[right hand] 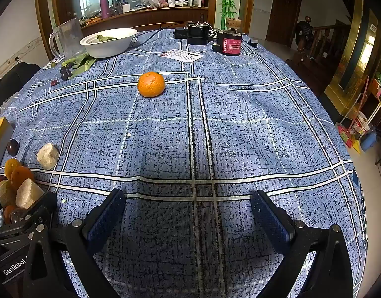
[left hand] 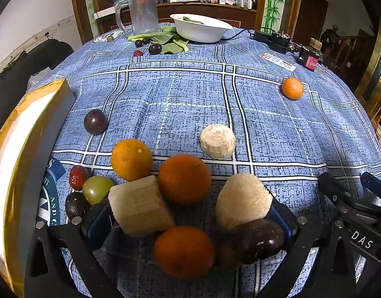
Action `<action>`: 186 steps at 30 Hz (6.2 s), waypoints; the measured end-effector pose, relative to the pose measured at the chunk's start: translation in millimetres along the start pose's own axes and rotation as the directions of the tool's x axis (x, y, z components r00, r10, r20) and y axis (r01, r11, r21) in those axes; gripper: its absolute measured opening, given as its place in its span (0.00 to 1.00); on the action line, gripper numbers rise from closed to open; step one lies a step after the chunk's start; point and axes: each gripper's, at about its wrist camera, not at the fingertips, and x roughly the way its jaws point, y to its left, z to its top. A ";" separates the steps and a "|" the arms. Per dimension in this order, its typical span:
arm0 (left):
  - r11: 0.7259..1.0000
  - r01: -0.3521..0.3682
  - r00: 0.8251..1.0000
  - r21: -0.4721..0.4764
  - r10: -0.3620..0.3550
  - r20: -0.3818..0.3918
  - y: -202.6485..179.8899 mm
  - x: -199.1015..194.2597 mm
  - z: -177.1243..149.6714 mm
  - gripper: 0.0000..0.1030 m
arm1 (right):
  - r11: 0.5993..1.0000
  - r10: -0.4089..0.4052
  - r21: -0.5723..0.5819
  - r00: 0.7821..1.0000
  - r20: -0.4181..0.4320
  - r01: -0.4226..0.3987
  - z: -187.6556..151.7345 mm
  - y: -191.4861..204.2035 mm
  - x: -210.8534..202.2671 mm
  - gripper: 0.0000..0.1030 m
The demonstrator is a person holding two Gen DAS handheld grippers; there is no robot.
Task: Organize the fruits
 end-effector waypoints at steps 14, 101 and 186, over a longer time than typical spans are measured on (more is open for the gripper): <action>1.000 0.004 1.000 -0.003 -0.004 -0.001 0.1 0.1 0.0 1.00 | 1.000 0.001 0.000 1.000 -0.006 -0.001 0.2 -0.2 0.0 0.99; 0.988 0.127 0.965 0.086 -0.143 0.220 115.5 -128.4 -71.2 1.00 | 0.951 0.310 -0.053 0.946 0.095 -0.306 -65.5 52.5 -101.5 0.93; 0.979 0.037 0.984 -0.200 -0.001 0.177 279.9 -110.5 -58.5 0.20 | 0.687 0.620 -0.391 0.775 -0.123 -0.612 -42.9 284.7 -123.6 0.28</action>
